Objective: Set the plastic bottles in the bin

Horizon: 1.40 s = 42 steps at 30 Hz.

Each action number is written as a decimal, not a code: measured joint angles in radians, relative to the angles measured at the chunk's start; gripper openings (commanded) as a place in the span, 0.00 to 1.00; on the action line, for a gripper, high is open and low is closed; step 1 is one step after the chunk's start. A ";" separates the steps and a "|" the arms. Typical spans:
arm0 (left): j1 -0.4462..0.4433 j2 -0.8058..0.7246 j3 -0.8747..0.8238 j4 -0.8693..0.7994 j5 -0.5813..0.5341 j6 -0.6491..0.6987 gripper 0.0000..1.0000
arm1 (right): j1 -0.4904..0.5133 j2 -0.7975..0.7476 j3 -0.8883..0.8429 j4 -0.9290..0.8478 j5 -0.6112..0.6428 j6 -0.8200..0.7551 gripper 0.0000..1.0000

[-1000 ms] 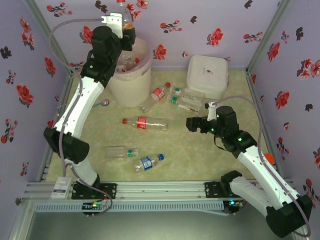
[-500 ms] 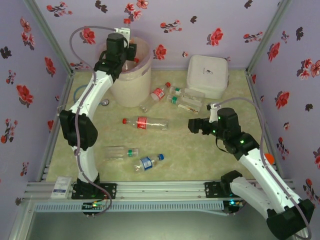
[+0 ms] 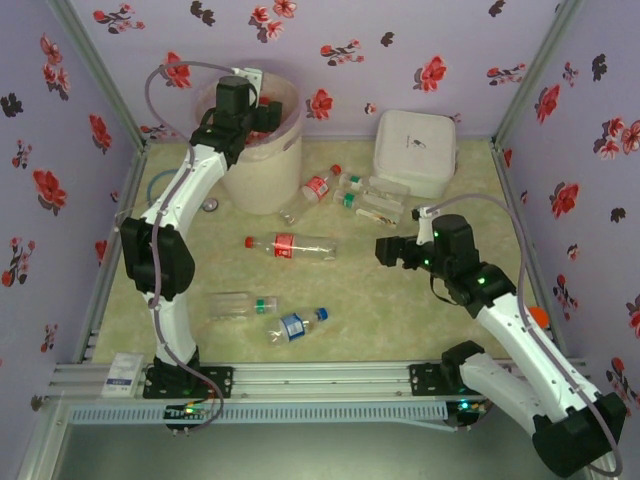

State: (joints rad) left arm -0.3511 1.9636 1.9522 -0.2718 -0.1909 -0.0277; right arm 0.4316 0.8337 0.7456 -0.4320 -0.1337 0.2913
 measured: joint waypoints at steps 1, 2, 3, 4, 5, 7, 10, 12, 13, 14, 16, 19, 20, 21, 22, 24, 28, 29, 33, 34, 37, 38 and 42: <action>0.000 0.000 0.004 -0.007 0.000 0.003 0.93 | 0.000 0.005 0.000 0.000 0.000 0.000 0.98; 0.000 0.000 0.010 -0.015 0.000 0.005 0.93 | 0.000 0.008 0.000 0.000 0.000 0.000 0.98; 0.001 0.000 0.017 -0.025 0.001 0.007 0.93 | 0.000 0.011 0.000 0.000 0.000 0.000 0.97; 0.001 -0.002 0.023 -0.032 0.001 0.009 0.93 | 0.000 0.014 0.000 0.000 0.000 0.000 0.97; 0.001 -0.004 0.027 -0.040 0.001 0.009 0.94 | 0.000 0.016 0.000 0.000 0.000 0.000 0.97; 0.001 -0.013 0.036 -0.060 0.001 0.012 0.94 | 0.000 0.019 0.000 0.000 0.000 0.000 0.97; 0.001 -0.039 0.039 -0.089 0.000 0.013 0.95 | 0.000 0.020 0.000 0.000 0.000 -0.001 0.96; 0.001 -0.068 0.039 -0.113 0.000 0.016 0.96 | 0.000 0.024 0.000 0.000 0.000 -0.003 0.96; 0.001 -0.089 0.039 -0.124 0.000 0.020 0.97 | 0.000 0.027 0.000 0.000 0.000 -0.005 0.96; 0.001 -0.109 0.038 -0.134 0.000 0.024 0.98 | 0.000 0.031 0.000 -0.001 -0.001 -0.007 0.96; 0.001 -0.177 0.022 -0.156 0.000 0.034 0.99 | 0.000 0.042 0.000 0.000 -0.007 -0.020 0.95; -0.001 -0.307 -0.028 -0.202 0.000 0.038 1.00 | 0.018 0.060 0.000 0.004 -0.011 -0.065 0.93; -0.005 -0.354 -0.047 -0.221 -0.001 0.038 1.00 | 0.032 0.064 0.000 0.010 -0.008 -0.085 0.93; -0.010 -0.402 -0.071 -0.239 -0.005 0.037 1.00 | 0.056 0.068 0.000 0.021 -0.005 -0.117 0.93; -0.017 -0.459 -0.108 -0.256 -0.011 0.034 1.00 | 0.082 0.073 0.000 0.037 -0.003 -0.154 0.93; -0.039 -0.568 -0.209 -0.277 -0.023 0.013 1.00 | 0.124 0.093 0.000 0.069 -0.003 -0.228 0.93; -0.066 -0.780 -0.511 -0.291 -0.018 -0.103 0.98 | 0.163 0.220 0.060 0.059 -0.016 -0.380 0.94; -0.066 -0.816 -0.584 -0.296 -0.018 -0.138 0.98 | 0.166 0.264 0.094 0.042 -0.022 -0.421 0.96; -0.073 -0.896 -0.846 -0.313 -0.004 -0.282 1.00 | 0.186 0.436 0.257 -0.033 -0.043 -0.589 0.99; -0.074 -0.917 -0.917 -0.302 0.008 -0.322 0.99 | 0.194 0.475 0.294 -0.050 -0.050 -0.634 0.99; -0.074 -1.005 -1.102 -0.253 0.053 -0.439 0.98 | 0.220 0.577 0.371 -0.093 -0.058 -0.747 0.98; -0.074 -1.031 -1.141 -0.237 0.068 -0.472 0.99 | 0.231 0.610 0.391 -0.109 -0.057 -0.782 0.99; -0.074 -1.084 -1.247 -0.126 0.138 -0.616 1.00 | 0.277 0.755 0.468 -0.154 -0.040 -0.896 0.99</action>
State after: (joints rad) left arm -0.4255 0.8795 0.7055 -0.3981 -0.0528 -0.6441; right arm 0.7082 1.5883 1.2137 -0.5865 -0.1738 -0.6048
